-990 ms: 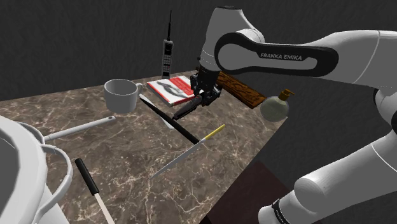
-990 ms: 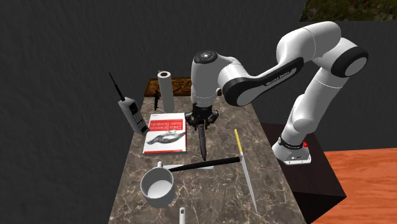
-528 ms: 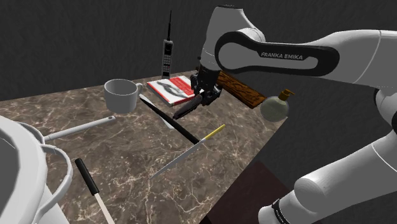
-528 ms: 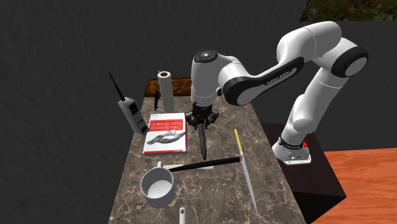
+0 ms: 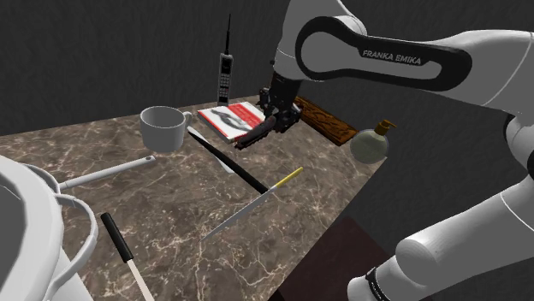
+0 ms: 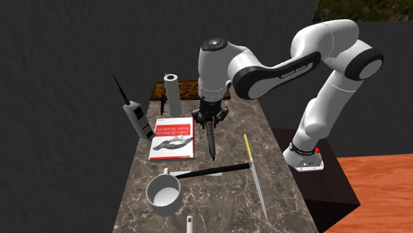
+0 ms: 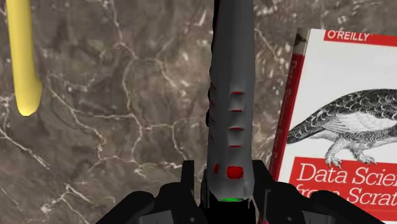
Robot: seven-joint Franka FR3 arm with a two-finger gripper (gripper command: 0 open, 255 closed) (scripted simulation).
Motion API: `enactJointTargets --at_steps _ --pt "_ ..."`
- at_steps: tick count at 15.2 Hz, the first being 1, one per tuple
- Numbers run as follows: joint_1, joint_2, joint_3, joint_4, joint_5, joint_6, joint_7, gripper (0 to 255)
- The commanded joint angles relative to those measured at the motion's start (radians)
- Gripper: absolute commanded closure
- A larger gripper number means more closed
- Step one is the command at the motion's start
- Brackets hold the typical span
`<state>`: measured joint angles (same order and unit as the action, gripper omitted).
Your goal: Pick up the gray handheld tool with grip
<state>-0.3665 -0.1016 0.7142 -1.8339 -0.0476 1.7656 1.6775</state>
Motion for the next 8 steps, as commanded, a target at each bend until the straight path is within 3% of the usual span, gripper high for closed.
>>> enactJointTargets --at_steps 1,8 --pt "0.000 0.001 0.000 0.029 -0.001 -0.027 -0.002 255" --pt "-0.001 0.011 0.001 0.107 -0.007 -0.098 -0.003 255"
